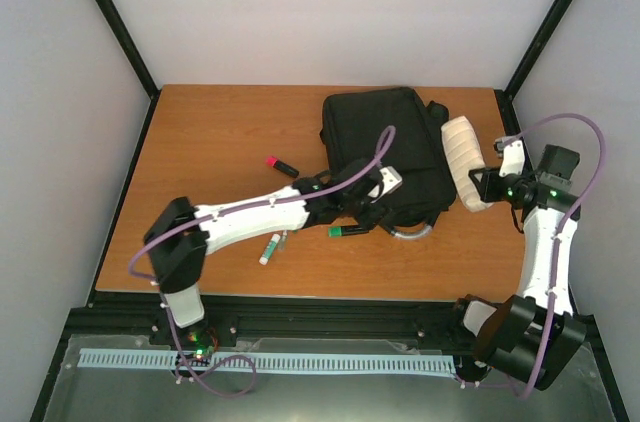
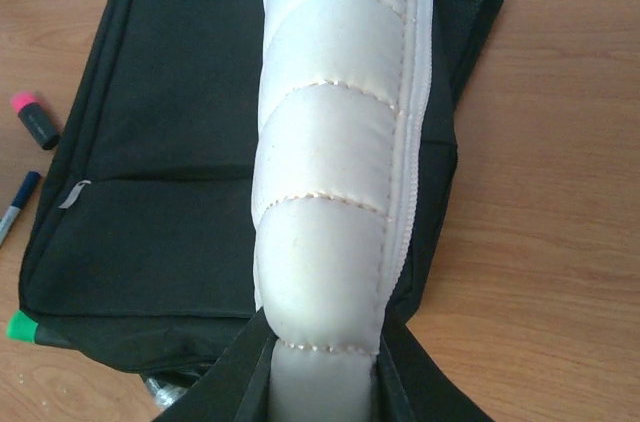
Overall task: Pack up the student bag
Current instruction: Place the stationery in the student bag.
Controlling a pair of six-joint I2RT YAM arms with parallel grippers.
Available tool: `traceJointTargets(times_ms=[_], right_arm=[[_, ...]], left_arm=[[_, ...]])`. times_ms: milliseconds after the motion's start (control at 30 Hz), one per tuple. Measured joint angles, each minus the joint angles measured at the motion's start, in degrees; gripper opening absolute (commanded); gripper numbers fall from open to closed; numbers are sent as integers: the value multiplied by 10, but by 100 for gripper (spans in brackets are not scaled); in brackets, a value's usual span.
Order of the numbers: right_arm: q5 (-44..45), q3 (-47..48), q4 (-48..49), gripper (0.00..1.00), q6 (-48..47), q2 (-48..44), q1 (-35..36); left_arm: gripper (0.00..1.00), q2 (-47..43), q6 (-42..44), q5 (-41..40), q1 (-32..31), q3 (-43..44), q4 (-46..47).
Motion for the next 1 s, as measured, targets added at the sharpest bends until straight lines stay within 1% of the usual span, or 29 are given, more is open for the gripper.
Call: traceJointTargets(times_ms=[133,267,433,500,633,667,833,867,900,1000], right_arm=[[18,-19,21,12,3,-25,-1],[25,-27,38,12,3,-50,-3],[26,-27,45,14,2,-52,-7],[23,-27,45,14,1,-51,-7],[15,-28,44,14,1,-50,-7],[15,-28,44,14,0,-49,-7],[11,-31,43,14,-1,-49,-8],[10,-32,42,14,-2,-49,-8],[7,-32,42,14,-2,-49,-8],[-2,-32,35,14,-10,-49,-9]], left_arm=[[70,90,15,25,0,77,-4],[70,173,33,35,-4,168,-33],[67,221,54,22,-12,205,-62],[64,237,68,8,-12,215,-76],[53,269,93,-25,-12,234,-104],[48,275,98,-31,-12,237,-108],[9,281,109,-61,-13,252,-112],[4,281,107,-67,-13,256,-112],[1,281,111,-74,-13,260,-113],[1,281,116,-87,-13,275,-118]])
